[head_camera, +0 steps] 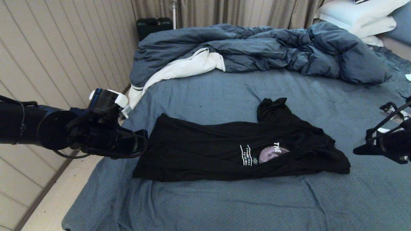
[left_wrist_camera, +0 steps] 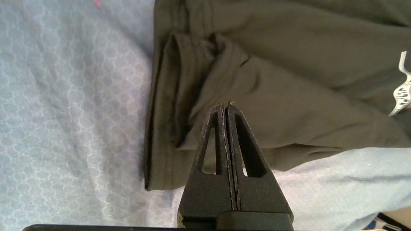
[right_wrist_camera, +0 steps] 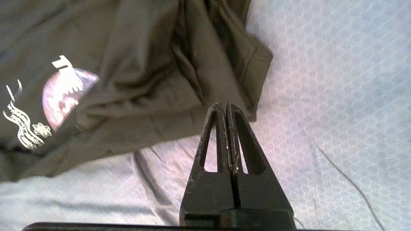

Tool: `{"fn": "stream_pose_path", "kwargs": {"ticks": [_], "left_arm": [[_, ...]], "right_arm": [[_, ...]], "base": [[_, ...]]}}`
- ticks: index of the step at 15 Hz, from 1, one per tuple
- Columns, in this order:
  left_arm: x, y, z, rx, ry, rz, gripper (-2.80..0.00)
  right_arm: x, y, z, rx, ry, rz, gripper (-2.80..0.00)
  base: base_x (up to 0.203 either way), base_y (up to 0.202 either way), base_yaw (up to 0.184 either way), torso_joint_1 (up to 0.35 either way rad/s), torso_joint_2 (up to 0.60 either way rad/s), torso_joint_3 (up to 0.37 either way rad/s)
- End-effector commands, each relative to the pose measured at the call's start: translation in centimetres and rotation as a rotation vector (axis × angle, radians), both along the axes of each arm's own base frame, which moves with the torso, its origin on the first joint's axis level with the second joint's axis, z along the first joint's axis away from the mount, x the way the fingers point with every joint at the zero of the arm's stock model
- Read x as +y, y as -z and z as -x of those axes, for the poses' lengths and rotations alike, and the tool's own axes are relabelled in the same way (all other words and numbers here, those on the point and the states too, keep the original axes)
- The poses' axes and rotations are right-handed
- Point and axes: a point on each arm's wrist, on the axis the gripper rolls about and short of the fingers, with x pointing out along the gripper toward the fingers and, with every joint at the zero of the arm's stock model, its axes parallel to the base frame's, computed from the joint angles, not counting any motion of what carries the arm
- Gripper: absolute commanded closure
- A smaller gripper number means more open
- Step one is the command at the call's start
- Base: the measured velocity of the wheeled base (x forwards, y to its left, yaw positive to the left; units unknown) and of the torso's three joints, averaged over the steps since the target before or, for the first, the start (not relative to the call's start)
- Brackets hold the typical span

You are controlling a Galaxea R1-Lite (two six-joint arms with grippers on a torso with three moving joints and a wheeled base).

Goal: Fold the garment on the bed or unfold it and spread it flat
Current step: Fold the black T-shirt

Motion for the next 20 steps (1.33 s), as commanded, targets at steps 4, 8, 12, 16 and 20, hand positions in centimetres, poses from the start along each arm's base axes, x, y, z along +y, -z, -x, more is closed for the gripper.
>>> {"fn": "stream_pose_path", "kwargs": {"ticks": [4,8,12,16,20], "left_arm": [[-0.7,0.3,0.1,0.009,0.027,-0.006,0.00],[-1.5,-0.7,0.9,-0.020,0.058,0.006,-2.80],[-1.5,0.4,1.5,0.021,0.063,-0.005,-2.80],[-1.8,2.0,1.8,0.053,0.075,-0.011,-2.80],[-2.4,3.3,1.1,0.072,0.092,-0.004,-2.80]], "right_arm": [[-0.3,1.9,-0.8,0.044,-0.025,-0.045,0.00],[-0.5,2.2,-1.0,0.040,-0.034,-0.063,0.00],[-0.6,2.6,-1.2,0.050,-0.034,-0.070,0.00],[-0.8,3.4,-1.7,0.067,-0.034,-0.079,0.00],[-0.9,3.8,-1.9,0.078,-0.033,-0.085,0.00]], "base": [[0.000,0.000,0.000,0.000,0.00,0.000],[0.000,0.000,0.000,0.000,0.00,0.000],[0.000,0.000,0.000,0.000,0.00,0.000],[0.000,0.000,0.000,0.000,0.00,0.000],[0.000,0.000,0.000,0.000,0.00,0.000]]}}
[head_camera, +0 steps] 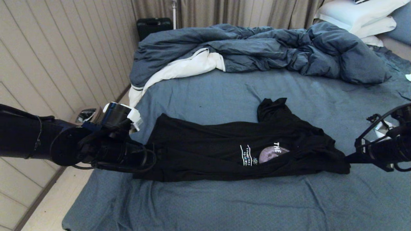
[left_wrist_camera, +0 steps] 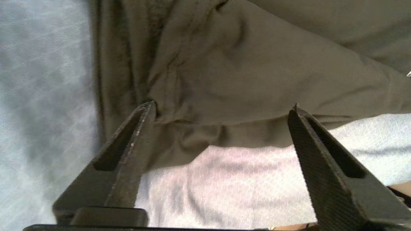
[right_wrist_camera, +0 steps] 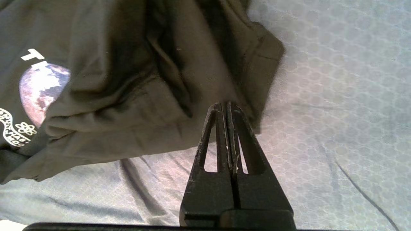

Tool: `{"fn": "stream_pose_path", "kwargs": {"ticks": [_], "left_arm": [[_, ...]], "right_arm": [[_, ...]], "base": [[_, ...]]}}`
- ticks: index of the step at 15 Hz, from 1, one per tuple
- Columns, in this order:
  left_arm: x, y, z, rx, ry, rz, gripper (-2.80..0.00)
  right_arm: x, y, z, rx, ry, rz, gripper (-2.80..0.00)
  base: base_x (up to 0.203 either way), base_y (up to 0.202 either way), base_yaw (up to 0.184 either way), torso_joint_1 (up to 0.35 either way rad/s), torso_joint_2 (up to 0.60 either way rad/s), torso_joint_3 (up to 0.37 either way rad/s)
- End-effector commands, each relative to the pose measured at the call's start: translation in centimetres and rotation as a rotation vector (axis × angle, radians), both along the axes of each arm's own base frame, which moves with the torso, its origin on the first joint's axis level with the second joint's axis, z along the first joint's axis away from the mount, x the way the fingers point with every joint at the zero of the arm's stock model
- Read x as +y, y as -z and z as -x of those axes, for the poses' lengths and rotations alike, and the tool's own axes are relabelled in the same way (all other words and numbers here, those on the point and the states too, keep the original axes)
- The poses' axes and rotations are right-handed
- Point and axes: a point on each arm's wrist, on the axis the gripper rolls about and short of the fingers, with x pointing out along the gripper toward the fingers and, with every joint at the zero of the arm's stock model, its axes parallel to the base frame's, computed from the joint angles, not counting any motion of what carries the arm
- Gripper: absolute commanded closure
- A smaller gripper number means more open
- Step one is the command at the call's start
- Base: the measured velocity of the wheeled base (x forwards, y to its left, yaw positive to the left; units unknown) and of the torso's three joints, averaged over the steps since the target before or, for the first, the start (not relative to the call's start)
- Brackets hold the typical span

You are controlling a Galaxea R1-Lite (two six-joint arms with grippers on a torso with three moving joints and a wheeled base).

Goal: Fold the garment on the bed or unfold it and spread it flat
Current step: Fold the black T-shirt

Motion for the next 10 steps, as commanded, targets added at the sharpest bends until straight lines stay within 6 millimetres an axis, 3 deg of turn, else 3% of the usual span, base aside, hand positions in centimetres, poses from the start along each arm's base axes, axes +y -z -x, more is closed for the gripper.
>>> {"fn": "stream_pose_path", "kwargs": {"ticks": [1,3,7,9,10], "left_arm": [[-0.3,1.4,-0.6,0.029,0.003,-0.005,-2.80],[-0.5,2.7,-1.0,0.043,0.007,-0.001,-2.80],[-0.5,2.9,-1.0,0.045,0.007,-0.003,-2.80],[-0.6,2.7,-1.0,0.033,0.008,0.001,0.00],[-0.6,2.5,-1.1,0.024,0.008,0.006,0.00]], "right_arm": [[-0.2,0.5,-0.3,0.014,0.000,-0.008,0.00],[-0.2,0.7,-0.4,0.018,0.000,-0.010,0.00],[-0.1,0.5,-0.4,0.015,-0.001,-0.007,0.00],[-0.2,0.6,-0.4,0.016,-0.001,-0.007,0.00],[-0.1,0.6,-0.5,0.015,-0.001,-0.008,0.00]], "base": [[0.000,0.000,0.000,0.000,0.00,0.000],[0.000,0.000,0.000,0.000,0.00,0.000],[0.000,0.000,0.000,0.000,0.00,0.000],[0.000,0.000,0.000,0.000,0.00,0.000],[0.000,0.000,0.000,0.000,0.00,0.000]]}}
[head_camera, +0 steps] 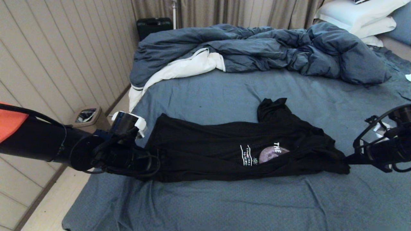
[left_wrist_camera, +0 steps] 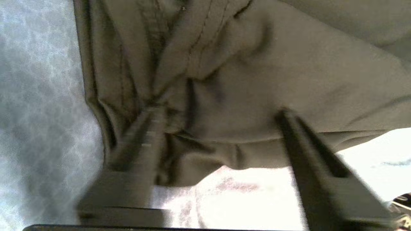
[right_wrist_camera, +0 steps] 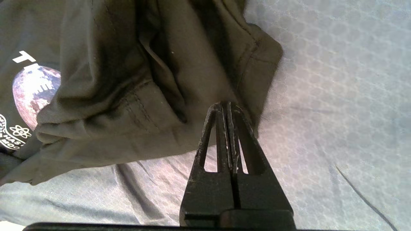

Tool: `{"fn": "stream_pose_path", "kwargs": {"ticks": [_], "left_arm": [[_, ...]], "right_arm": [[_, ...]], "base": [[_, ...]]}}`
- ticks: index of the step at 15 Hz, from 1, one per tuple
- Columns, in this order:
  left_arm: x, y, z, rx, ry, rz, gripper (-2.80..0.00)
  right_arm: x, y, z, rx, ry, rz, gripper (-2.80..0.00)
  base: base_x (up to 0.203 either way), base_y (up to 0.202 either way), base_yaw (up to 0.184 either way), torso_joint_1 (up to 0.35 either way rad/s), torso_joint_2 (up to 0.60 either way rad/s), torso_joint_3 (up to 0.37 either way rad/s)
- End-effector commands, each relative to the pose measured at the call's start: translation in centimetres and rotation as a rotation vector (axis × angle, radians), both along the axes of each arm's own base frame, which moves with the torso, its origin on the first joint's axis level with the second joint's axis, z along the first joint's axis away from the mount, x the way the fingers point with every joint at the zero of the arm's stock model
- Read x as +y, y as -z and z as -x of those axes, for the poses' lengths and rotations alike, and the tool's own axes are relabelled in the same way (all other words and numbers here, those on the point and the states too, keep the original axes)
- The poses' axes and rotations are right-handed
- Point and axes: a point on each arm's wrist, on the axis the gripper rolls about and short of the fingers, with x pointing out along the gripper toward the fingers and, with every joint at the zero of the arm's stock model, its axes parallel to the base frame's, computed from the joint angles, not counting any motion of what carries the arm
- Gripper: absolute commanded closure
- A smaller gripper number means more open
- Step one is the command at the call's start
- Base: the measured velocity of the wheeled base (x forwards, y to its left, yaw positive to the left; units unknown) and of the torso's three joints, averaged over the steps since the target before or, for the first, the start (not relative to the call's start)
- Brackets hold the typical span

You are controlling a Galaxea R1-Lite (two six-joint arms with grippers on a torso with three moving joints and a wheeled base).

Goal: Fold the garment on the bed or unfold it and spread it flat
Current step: Fold the black T-shirt

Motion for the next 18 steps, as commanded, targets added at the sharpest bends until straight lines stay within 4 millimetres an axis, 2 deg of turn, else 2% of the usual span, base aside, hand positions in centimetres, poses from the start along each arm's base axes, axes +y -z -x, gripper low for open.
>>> {"fn": "stream_pose_path", "kwargs": {"ticks": [1,5,10,11,14,18], "left_arm": [[-0.1,-0.4,-0.1,-0.013,-0.001,0.010,0.00],[-0.3,-1.2,-0.5,-0.043,0.001,0.021,0.00],[-0.7,-1.4,-0.6,-0.052,0.009,0.029,0.00],[-0.7,-1.4,-0.6,-0.053,0.010,0.030,0.00],[-0.8,-1.6,-0.6,-0.059,0.012,0.032,0.00],[-1.1,-1.5,-0.8,-0.059,0.015,0.034,0.00]], "right_arm": [[0.0,0.0,-0.1,0.001,-0.002,-0.004,0.00],[-0.4,0.2,-1.0,-0.003,-0.002,0.001,0.00],[-0.5,-0.3,-0.9,-0.018,0.003,0.012,0.00],[-0.6,-0.4,-0.9,-0.021,0.004,0.011,-2.80],[-0.6,-0.9,-0.5,-0.035,0.007,0.017,-2.80],[-0.6,-0.3,-0.7,-0.019,0.003,0.011,-2.80]], "base": [[0.000,0.000,0.000,0.000,0.00,0.000],[0.000,0.000,0.000,0.000,0.00,0.000],[0.000,0.000,0.000,0.000,0.00,0.000],[0.000,0.000,0.000,0.000,0.00,0.000],[0.000,0.000,0.000,0.000,0.00,0.000],[0.000,0.000,0.000,0.000,0.00,0.000]]}}
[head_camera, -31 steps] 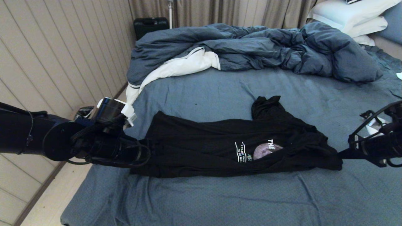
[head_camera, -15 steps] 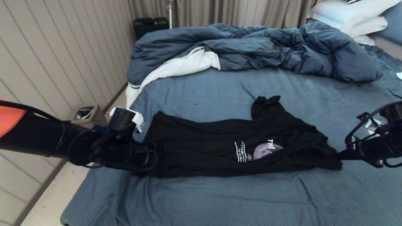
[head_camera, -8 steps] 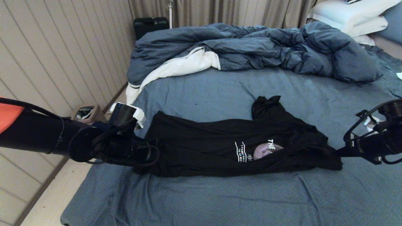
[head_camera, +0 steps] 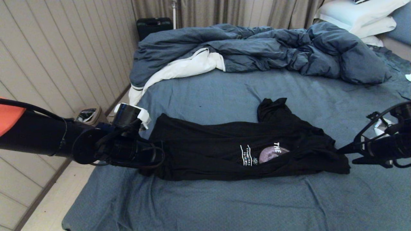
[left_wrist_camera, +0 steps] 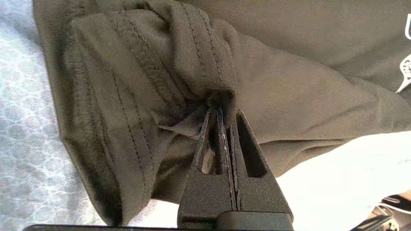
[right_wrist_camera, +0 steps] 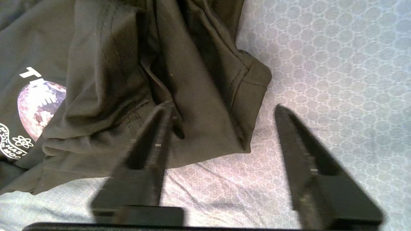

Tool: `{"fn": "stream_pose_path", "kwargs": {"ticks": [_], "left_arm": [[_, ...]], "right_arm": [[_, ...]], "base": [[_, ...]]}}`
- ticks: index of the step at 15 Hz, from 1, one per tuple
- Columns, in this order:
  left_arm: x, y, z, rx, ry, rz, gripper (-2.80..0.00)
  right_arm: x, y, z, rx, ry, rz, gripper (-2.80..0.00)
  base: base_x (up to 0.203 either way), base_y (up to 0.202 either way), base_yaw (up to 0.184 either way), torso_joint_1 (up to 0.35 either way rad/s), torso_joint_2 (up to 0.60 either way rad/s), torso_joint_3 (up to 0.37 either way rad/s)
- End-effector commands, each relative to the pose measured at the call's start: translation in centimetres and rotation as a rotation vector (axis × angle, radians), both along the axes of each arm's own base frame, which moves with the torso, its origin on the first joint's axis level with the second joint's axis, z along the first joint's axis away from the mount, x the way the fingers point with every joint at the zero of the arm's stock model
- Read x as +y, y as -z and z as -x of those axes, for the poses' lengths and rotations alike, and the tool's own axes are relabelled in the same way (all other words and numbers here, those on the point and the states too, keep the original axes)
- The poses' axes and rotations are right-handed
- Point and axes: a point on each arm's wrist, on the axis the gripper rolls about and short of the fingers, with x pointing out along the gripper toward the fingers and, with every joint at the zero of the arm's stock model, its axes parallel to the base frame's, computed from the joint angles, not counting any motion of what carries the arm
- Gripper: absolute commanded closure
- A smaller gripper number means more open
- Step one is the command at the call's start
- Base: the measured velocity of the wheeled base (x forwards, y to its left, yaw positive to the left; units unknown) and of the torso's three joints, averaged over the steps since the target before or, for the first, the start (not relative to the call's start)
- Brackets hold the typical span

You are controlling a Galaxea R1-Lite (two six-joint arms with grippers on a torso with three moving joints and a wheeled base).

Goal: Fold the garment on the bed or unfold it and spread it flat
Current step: Fold the black T-shirt

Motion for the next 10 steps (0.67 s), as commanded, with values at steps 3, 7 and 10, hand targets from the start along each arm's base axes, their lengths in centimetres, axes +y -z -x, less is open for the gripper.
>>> {"fn": "stream_pose_path", "kwargs": {"ticks": [3,7,10], "left_arm": [[-0.1,0.1,-0.1,0.005,-0.001,0.002,0.00],[-0.2,0.2,-0.3,0.005,0.000,0.001,0.00],[-0.5,0.6,-0.9,0.010,-0.001,0.000,0.00]], "right_arm": [[-0.2,1.7,-0.8,0.042,-0.006,-0.026,-2.80],[0.0,2.0,-1.3,0.049,-0.015,-0.030,-2.80],[0.3,2.2,-1.9,0.052,-0.023,-0.035,-2.80]], "base": [[0.000,0.000,0.000,0.000,0.00,0.000],[0.000,0.000,0.000,0.000,0.00,0.000],[0.000,0.000,0.000,0.000,0.00,0.000]]}}
